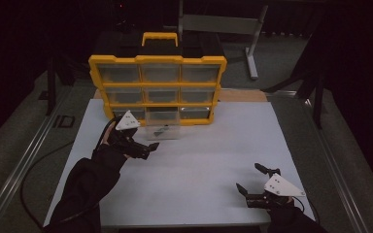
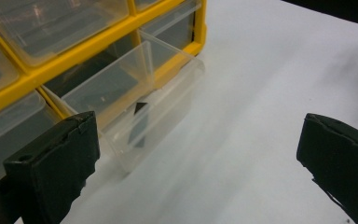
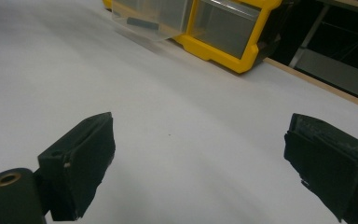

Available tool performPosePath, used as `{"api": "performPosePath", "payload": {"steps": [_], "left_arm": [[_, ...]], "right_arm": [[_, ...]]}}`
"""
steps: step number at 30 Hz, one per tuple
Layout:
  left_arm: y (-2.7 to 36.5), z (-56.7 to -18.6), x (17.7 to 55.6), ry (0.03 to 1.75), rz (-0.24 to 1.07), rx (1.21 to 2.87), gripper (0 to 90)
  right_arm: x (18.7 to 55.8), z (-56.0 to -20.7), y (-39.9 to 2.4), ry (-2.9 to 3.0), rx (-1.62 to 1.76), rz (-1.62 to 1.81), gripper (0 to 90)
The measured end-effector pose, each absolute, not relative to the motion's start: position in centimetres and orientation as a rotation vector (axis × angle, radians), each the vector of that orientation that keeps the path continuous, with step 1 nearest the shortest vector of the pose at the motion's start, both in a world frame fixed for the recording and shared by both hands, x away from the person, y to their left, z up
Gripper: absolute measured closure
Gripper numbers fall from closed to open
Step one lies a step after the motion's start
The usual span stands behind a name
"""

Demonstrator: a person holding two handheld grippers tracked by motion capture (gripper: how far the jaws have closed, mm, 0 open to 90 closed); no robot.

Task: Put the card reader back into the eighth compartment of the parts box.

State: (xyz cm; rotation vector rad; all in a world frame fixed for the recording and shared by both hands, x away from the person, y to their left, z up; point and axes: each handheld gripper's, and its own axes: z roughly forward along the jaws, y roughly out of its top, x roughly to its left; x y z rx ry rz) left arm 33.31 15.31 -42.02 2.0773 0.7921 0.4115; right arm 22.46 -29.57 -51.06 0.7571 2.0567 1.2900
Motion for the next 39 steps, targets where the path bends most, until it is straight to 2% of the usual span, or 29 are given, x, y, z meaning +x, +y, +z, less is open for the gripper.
{"api": "performPosePath", "payload": {"steps": [30, 39], "left_arm": [[15.9, -48.6, 27.3, 0.791, 0.376, 2.023, 0.0], [16.0, -50.2, 26.3, 0.800, 0.413, 2.032, 0.0]], "right_arm": [[22.5, -51.1, -29.6, 2.055, 0.752, 1.287, 8.3], [22.5, -51.1, -29.6, 2.059, 0.735, 1.278, 8.3]]}}
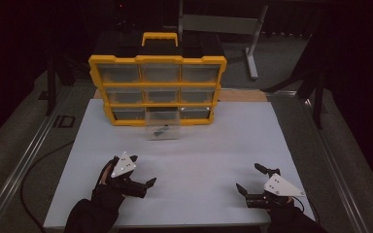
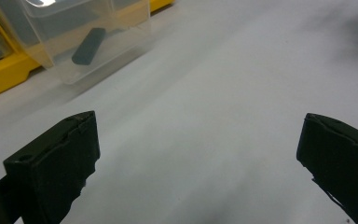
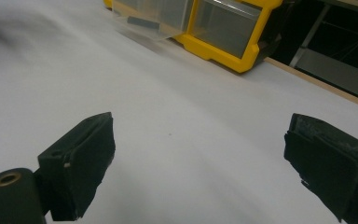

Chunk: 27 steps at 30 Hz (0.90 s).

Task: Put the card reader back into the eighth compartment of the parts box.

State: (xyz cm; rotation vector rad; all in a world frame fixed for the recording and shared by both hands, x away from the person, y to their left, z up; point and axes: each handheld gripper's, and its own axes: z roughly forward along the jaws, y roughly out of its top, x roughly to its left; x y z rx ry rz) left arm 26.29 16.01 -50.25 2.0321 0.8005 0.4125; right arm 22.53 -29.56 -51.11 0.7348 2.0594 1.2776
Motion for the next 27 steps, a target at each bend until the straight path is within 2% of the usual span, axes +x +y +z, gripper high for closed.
{"api": "performPosePath", "payload": {"steps": [7, 14, 27], "left_arm": [[16.5, -51.2, 26.1, 0.832, 0.436, 2.006, 0.0], [16.4, -52.1, 26.3, 0.835, 0.427, 2.052, 0.0], [16.5, -52.1, 26.3, 0.838, 0.436, 2.037, 0.0]], "right_arm": [[22.5, -51.1, -29.6, 2.059, 0.737, 1.279, 8.3], [22.5, -51.1, -29.5, 2.063, 0.731, 1.282, 8.4], [22.6, -51.1, -29.5, 2.064, 0.731, 1.280, 8.4]]}}
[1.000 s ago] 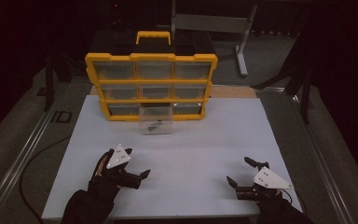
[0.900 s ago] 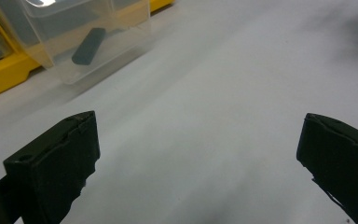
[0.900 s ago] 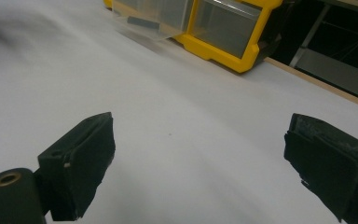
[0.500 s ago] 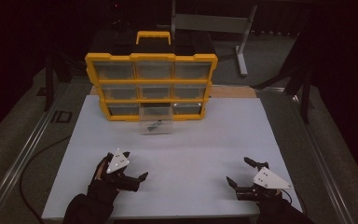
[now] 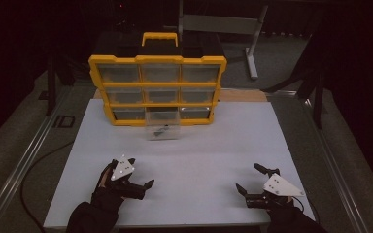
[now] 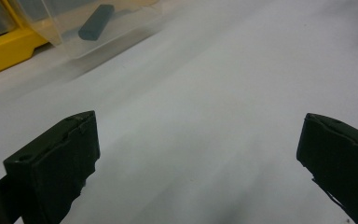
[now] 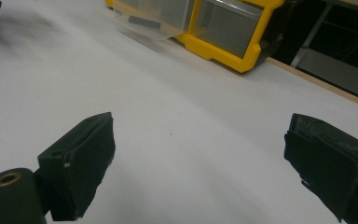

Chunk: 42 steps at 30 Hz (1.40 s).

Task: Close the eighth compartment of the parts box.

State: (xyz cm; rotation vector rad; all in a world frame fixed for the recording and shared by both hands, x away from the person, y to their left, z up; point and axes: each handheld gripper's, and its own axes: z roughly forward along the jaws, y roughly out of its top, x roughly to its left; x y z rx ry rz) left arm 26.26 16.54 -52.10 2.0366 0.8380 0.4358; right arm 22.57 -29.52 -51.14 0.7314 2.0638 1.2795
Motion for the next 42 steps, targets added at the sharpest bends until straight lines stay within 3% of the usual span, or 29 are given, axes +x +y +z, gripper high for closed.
{"api": "performPosePath", "payload": {"steps": [23, 42], "left_arm": [[15.8, -51.6, 26.1, 0.947, 0.452, 2.008, 0.0], [12.4, -53.2, 27.6, 1.042, 0.414, 2.124, 0.0]], "right_arm": [[22.6, -51.1, -29.5, 2.063, 0.727, 1.279, 8.4], [22.5, -51.1, -29.4, 2.062, 0.745, 1.277, 8.4]]}}
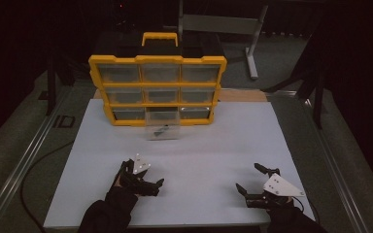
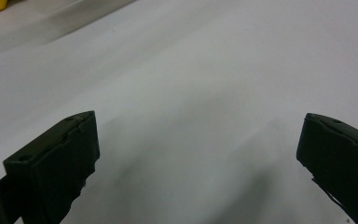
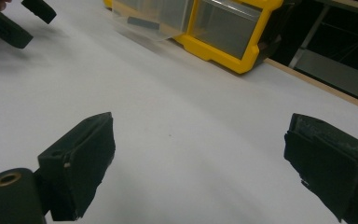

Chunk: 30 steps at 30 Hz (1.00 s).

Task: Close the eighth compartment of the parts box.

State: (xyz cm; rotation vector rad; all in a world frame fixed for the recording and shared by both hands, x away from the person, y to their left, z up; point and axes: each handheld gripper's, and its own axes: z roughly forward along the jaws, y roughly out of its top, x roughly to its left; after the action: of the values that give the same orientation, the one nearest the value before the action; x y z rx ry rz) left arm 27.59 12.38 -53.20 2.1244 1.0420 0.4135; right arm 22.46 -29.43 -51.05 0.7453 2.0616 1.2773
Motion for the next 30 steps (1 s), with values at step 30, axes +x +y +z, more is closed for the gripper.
{"api": "performPosePath", "payload": {"steps": [30], "left_arm": [[10.0, -52.6, 33.1, 1.225, 0.513, 2.092, 0.7]], "right_arm": [[22.5, -51.1, -29.4, 2.060, 0.745, 1.286, 8.3]]}}
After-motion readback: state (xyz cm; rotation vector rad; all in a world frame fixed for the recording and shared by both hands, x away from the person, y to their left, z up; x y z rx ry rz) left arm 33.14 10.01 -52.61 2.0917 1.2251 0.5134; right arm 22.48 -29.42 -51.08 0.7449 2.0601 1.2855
